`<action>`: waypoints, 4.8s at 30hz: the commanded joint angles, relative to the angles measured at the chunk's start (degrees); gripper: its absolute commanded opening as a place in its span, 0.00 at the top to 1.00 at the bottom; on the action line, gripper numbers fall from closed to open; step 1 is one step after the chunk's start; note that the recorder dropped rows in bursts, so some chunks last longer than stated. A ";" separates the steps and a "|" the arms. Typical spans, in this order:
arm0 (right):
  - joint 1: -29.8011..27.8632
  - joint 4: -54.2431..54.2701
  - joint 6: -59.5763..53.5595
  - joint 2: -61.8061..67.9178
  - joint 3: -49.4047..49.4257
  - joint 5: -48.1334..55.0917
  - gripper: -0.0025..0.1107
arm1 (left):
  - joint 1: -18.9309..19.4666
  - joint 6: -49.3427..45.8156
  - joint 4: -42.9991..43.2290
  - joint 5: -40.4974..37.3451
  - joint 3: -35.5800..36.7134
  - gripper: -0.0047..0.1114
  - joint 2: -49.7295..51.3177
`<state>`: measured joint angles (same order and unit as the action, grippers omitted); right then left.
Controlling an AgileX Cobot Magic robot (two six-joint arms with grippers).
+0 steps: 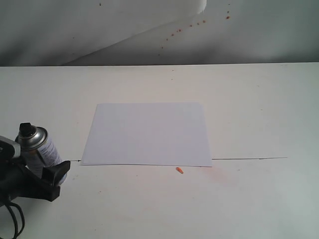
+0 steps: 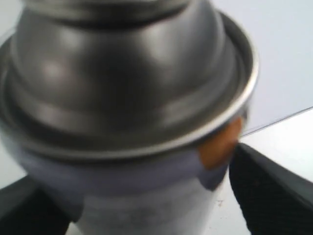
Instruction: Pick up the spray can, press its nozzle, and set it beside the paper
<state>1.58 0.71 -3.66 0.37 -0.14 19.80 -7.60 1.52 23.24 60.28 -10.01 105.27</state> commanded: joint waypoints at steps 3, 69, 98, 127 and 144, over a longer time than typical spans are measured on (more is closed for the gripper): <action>-0.42 -0.71 -0.17 -0.37 0.14 -0.23 0.98 | -0.36 -3.00 0.00 2.54 -0.33 0.41 0.80; -0.42 -0.71 -0.17 -0.37 0.14 -0.23 0.98 | -16.63 83.74 68.35 -40.74 -44.31 0.96 -9.18; -0.42 -0.71 -0.17 -0.37 0.14 -0.23 0.98 | -16.32 9.09 8.30 -44.59 -44.20 0.96 -4.98; -0.42 -0.71 -0.17 -0.37 0.14 -0.23 0.98 | -25.01 -46.95 -18.26 -103.76 -70.29 0.96 6.28; -0.42 -0.71 -0.17 -0.37 0.14 -0.23 0.98 | -25.01 -48.09 -18.48 -113.28 -81.40 0.96 13.03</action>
<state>1.58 0.71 -3.66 0.37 -0.14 19.80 -32.30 -46.47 5.24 -53.17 -90.69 118.71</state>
